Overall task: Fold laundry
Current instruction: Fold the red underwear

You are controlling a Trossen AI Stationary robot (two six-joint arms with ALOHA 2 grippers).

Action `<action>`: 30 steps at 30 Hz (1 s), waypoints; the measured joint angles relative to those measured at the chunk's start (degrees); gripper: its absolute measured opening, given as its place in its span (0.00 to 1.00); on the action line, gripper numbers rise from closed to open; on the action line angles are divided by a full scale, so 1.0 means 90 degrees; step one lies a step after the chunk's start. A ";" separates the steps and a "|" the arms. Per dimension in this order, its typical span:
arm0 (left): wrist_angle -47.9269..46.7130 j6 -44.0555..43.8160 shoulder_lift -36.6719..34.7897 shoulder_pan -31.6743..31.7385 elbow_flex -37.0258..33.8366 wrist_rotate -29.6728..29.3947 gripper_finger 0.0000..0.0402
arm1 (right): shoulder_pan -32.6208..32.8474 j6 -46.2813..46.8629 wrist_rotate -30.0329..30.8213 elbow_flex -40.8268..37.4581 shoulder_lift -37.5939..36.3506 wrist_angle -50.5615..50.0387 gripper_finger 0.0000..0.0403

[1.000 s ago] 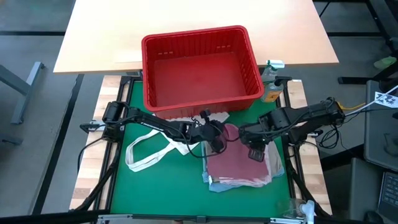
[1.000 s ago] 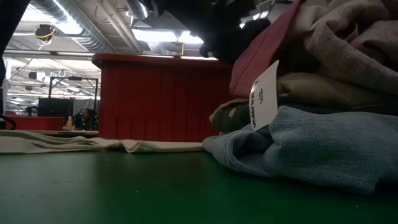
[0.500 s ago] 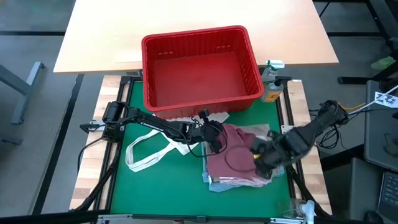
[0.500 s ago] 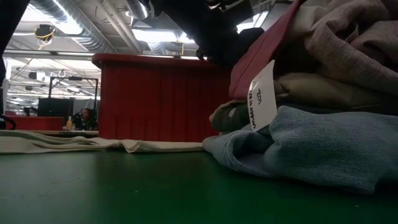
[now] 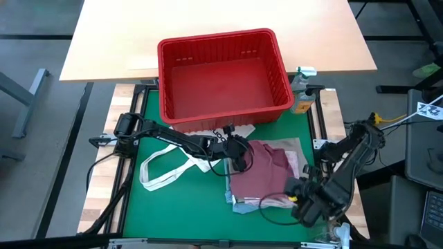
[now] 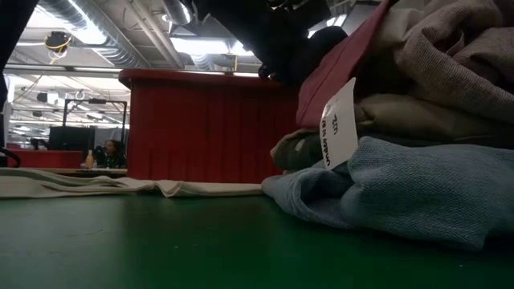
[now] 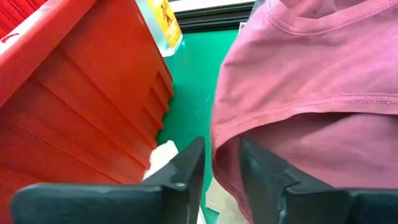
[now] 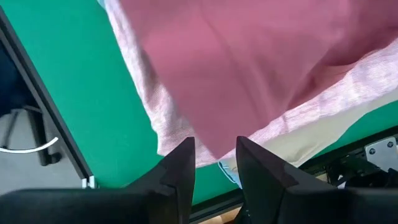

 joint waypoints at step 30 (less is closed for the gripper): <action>0.0000 -0.0346 0.0000 -0.0141 0.0000 0.0002 0.32 | 0.1068 0.3563 0.0558 -0.0005 0.0833 -0.0226 0.29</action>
